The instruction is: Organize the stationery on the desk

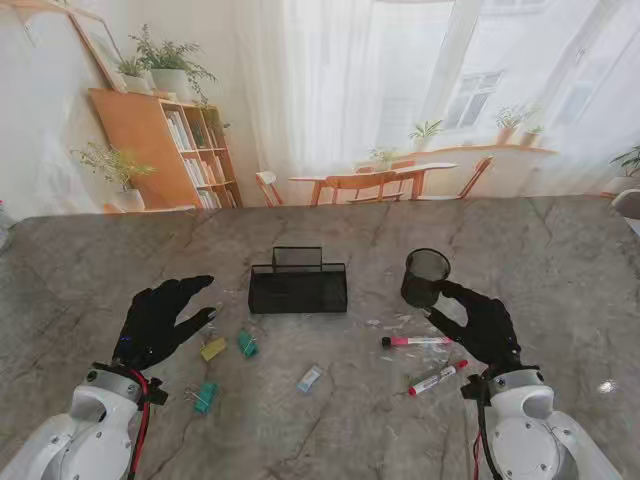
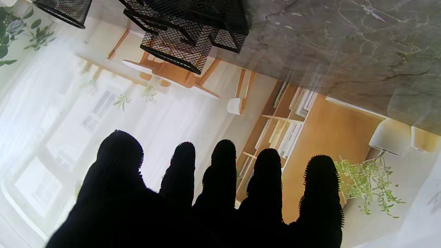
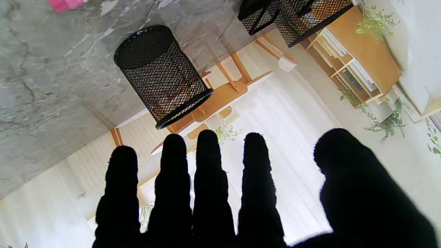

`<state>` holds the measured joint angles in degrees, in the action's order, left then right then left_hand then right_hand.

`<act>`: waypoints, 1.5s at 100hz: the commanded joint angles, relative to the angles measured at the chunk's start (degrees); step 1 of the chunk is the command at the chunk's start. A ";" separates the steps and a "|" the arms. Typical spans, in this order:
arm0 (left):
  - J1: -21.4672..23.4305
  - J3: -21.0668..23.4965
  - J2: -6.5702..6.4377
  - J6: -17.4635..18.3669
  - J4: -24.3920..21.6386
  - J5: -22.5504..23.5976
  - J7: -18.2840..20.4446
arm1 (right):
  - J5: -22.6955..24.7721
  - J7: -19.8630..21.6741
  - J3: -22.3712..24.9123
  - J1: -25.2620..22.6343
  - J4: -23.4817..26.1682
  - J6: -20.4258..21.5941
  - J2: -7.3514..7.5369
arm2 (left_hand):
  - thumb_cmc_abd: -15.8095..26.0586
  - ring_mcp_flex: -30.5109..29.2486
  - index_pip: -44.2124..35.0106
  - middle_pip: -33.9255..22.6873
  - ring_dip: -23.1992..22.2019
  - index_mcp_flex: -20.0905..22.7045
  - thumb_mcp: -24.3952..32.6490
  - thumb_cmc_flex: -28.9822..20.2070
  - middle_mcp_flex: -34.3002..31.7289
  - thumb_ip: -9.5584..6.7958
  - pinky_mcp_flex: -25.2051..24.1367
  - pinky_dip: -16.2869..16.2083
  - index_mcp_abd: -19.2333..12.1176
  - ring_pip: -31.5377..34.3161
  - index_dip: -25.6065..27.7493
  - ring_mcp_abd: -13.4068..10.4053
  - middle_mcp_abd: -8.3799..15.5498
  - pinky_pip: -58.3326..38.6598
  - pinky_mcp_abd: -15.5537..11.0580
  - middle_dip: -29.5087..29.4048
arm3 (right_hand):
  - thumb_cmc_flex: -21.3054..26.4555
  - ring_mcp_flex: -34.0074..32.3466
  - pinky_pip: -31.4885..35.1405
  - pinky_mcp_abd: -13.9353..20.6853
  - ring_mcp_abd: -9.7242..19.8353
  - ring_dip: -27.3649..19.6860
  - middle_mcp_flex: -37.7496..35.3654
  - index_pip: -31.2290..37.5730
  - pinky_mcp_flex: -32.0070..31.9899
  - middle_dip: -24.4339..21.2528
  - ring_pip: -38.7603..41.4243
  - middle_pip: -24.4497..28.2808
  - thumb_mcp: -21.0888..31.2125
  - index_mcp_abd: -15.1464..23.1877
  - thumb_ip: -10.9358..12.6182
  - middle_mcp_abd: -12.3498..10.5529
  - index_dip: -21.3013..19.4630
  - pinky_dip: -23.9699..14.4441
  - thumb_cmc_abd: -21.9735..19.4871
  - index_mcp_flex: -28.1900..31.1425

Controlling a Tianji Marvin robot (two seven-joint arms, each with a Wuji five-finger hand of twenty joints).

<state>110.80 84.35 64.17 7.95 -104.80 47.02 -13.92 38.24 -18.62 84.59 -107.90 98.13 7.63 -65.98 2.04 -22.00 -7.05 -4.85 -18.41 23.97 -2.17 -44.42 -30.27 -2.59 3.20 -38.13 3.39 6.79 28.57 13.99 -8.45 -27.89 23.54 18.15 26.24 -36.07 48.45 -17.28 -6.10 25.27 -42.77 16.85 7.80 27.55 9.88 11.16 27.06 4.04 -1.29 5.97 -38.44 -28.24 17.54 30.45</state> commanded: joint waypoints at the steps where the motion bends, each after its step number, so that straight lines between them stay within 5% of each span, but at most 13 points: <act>1: 0.39 -0.22 0.04 0.29 -0.14 -0.22 -0.05 | -0.27 1.15 -0.12 0.06 -0.03 0.28 0.10 | 3.39 -0.43 -0.16 -0.02 -0.52 0.79 -0.06 0.25 -0.32 4.74 -0.54 -1.39 -0.03 0.09 0.40 -0.83 -0.38 -0.67 0.59 0.79 | 0.05 -0.01 0.82 -0.60 -0.04 0.48 -0.04 0.30 0.02 0.81 0.16 -0.82 -1.83 -0.33 -0.91 0.16 0.35 -1.32 -1.75 -0.35; 59: 0.76 -0.13 0.15 0.62 -0.45 0.17 -1.06 | -0.23 1.74 -1.02 1.12 -0.47 0.60 0.26 | 3.57 -0.49 -0.18 -0.04 -0.60 0.81 0.01 0.15 -0.33 4.74 -0.59 -1.41 0.05 0.13 0.42 -0.77 -0.40 -0.90 0.56 0.82 | 0.48 -0.11 1.10 -0.53 0.13 0.56 -0.13 0.37 0.18 0.96 0.30 -0.70 -1.73 -0.36 -0.85 -0.02 0.21 -1.43 -1.01 -0.37; 77: 0.42 -0.43 0.16 0.56 -0.34 -0.85 -0.31 | 2.81 2.37 -1.40 1.22 0.38 0.97 0.79 | 3.54 -0.55 -0.20 -0.04 -0.63 0.85 -0.04 0.18 -0.34 4.74 -0.57 -1.41 0.00 0.16 0.43 -0.81 -0.37 -0.96 0.58 0.83 | 2.56 -2.82 5.81 -0.34 1.11 2.15 -1.28 1.19 2.91 2.01 3.25 0.66 0.04 -0.10 -0.75 -1.02 -0.46 -3.62 4.90 -0.07; 94: 0.21 -0.81 0.04 0.76 -0.40 -1.06 0.46 | 11.27 1.23 -1.32 1.33 1.58 1.01 1.81 | 3.48 -0.68 -0.22 -0.05 -0.69 0.88 -0.02 -0.08 -0.36 4.76 -0.43 -1.47 0.08 0.23 0.44 -0.86 -0.32 -1.15 0.57 0.85 | 6.04 -4.53 12.21 1.73 3.36 4.31 -2.99 1.76 6.21 4.69 11.19 4.12 1.46 -0.96 -1.12 -3.51 -1.57 -4.49 11.90 -1.13; 110: 0.05 -1.02 0.04 0.63 -0.42 -1.87 1.07 | 14.27 3.08 0.13 0.99 2.97 4.90 2.60 | 3.55 -0.70 -0.21 -0.07 -0.72 0.87 -0.02 -0.26 -0.36 4.75 -0.52 -1.43 0.01 0.25 0.44 -0.84 -0.27 -1.17 0.54 0.87 | 8.02 -3.43 14.86 2.56 4.09 4.47 -3.01 2.28 6.87 5.71 16.66 5.83 2.92 -1.36 -0.98 -3.97 -2.15 -3.85 13.69 -1.04; 126: 0.25 -0.93 0.11 0.44 -0.58 -1.95 0.86 | 18.62 8.25 2.76 0.54 3.94 12.03 4.07 | 3.52 -0.71 -0.21 -0.06 -0.75 0.86 -0.04 -0.44 -0.35 4.77 -0.56 -1.42 0.06 0.26 0.44 -0.71 -0.39 -1.21 0.56 0.88 | 4.82 -2.74 17.19 2.56 4.09 3.43 -2.04 2.95 7.27 6.30 20.17 8.04 11.46 -1.85 -1.98 -3.79 -2.82 -2.34 15.07 -1.20; 150: 1.31 -0.25 0.34 0.83 -1.08 -1.63 -0.72 | 24.23 14.98 3.92 1.83 2.98 19.81 6.05 | 3.63 -0.94 -0.22 -0.11 -0.83 0.92 -0.06 -0.76 -0.52 4.81 -0.44 -1.44 0.10 0.38 0.45 -0.70 -0.44 -1.40 0.65 0.91 | 4.30 -0.98 19.62 1.60 2.09 3.18 -0.31 3.45 6.01 6.30 22.91 10.61 10.39 -4.52 -2.27 -1.50 -3.56 -1.11 13.05 -1.01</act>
<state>111.49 84.08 64.29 8.57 -105.57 45.45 -14.27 60.34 -3.19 88.82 -106.84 102.05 27.57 -60.75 2.04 -22.42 -7.05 -4.85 -18.81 23.97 -2.17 -44.64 -30.27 -2.59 3.20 -38.13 3.39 6.84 28.58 13.99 -8.45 -28.51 23.54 18.16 30.17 -38.88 65.64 -15.79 -3.32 28.92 -44.83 19.54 14.75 32.68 31.20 19.59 38.10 1.18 -1.33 3.14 -40.47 -30.95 31.59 30.47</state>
